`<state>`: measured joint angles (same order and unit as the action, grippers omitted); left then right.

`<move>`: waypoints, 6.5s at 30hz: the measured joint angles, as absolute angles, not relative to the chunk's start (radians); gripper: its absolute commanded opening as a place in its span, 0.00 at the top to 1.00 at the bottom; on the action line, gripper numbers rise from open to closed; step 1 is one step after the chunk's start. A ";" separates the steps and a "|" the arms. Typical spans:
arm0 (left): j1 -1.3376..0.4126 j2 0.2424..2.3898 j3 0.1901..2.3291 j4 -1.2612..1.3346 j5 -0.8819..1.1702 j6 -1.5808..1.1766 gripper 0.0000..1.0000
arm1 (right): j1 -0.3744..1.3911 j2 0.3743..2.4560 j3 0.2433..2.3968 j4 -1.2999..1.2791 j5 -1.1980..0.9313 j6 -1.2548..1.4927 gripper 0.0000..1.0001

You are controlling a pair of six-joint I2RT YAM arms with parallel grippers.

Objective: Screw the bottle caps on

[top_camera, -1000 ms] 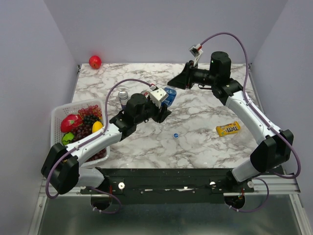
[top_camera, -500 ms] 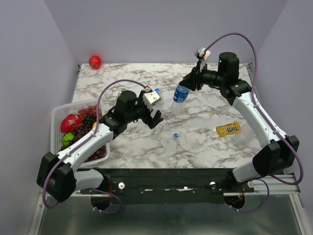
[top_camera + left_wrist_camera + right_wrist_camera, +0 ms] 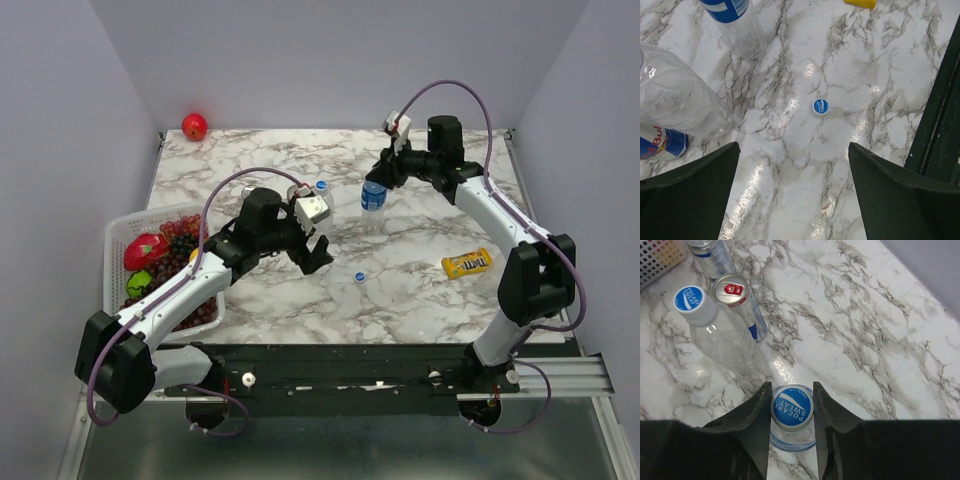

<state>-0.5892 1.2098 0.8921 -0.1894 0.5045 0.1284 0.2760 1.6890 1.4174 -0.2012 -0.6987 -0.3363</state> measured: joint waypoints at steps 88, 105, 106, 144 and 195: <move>-0.589 1.432 1.107 -0.360 0.589 0.236 0.01 | -0.276 1.158 1.417 -1.175 -0.054 -0.580 0.09; -0.591 1.341 0.994 -0.226 0.629 0.216 0.01 | -0.290 1.280 1.508 -1.295 -0.159 -0.582 0.18; -0.591 1.341 0.990 -0.223 0.629 0.216 0.01 | -0.290 1.283 1.507 -1.301 -0.151 -0.582 0.19; -0.591 1.341 0.932 -0.155 0.670 0.225 0.01 | -0.292 1.331 1.481 -1.343 -0.204 -0.643 0.95; -0.739 1.443 0.844 0.209 0.550 0.300 0.01 | 0.332 1.569 1.875 -1.336 -0.693 -0.787 0.96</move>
